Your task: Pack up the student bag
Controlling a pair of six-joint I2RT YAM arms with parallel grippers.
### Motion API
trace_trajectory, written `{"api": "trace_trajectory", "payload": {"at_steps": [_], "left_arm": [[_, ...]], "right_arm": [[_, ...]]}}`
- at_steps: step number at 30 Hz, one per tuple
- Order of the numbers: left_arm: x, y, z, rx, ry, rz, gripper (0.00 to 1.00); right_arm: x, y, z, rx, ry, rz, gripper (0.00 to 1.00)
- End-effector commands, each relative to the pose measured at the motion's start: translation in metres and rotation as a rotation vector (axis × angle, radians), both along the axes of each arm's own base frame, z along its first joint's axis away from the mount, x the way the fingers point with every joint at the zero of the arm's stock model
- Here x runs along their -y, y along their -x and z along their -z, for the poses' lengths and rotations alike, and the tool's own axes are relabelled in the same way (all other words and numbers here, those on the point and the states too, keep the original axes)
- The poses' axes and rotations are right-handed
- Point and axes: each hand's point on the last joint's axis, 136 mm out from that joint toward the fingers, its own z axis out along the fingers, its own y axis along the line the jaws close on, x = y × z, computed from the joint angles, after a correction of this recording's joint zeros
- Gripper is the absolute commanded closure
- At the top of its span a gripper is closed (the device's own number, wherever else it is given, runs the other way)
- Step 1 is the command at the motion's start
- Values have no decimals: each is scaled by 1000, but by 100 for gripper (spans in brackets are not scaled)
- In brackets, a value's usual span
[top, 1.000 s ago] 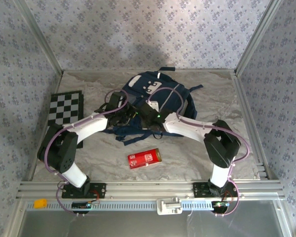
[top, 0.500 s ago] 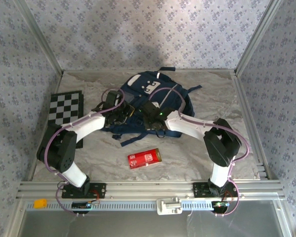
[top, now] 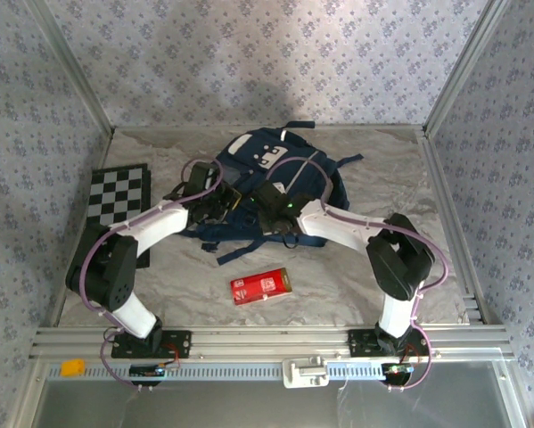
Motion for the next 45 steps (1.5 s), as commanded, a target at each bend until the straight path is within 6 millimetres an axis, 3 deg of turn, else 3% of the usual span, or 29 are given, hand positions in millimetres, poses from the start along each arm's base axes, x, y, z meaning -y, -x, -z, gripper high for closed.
{"api": "trace_trajectory", "payload": {"at_steps": [1,5,11,12,16,18,20,24,28,32,36,41,45], "left_arm": [[-33,-28,-30,71,-54,-28,100],[-67,-53,-28,85,-85,-44,100],[-88,-95,-23,65,-114,-9,100],[-87,-102,-24,84,-98,-1,100],[-65,-120,-41,154,-21,92,100],[-60,-120,-45,159,-20,143,87],[-62,-111,-47,147,-23,175,68],[-57,-66,-55,135,29,187,48],[-42,-10,-45,86,127,110,44],[-12,27,-41,57,173,63,43],[10,39,-34,43,175,24,43],[28,35,-17,-13,197,-16,48],[34,26,-21,25,181,-42,55]], "right_arm": [[38,12,-13,10,71,37,100],[74,41,-5,-52,125,50,100],[73,50,-19,-86,131,6,100],[65,45,-25,-71,112,-7,100],[-3,29,-47,-47,-55,-121,100],[-17,20,-49,-40,-75,-119,100],[-22,15,-46,-37,-88,-103,100],[-26,9,-37,-48,-145,-79,100],[-27,14,-32,-52,-148,-84,100],[-28,17,-23,-74,-140,-86,100],[-28,16,-21,-66,-142,-79,100],[-31,14,-22,-64,-151,-82,100],[-34,12,-20,-62,-159,-87,100]]}}
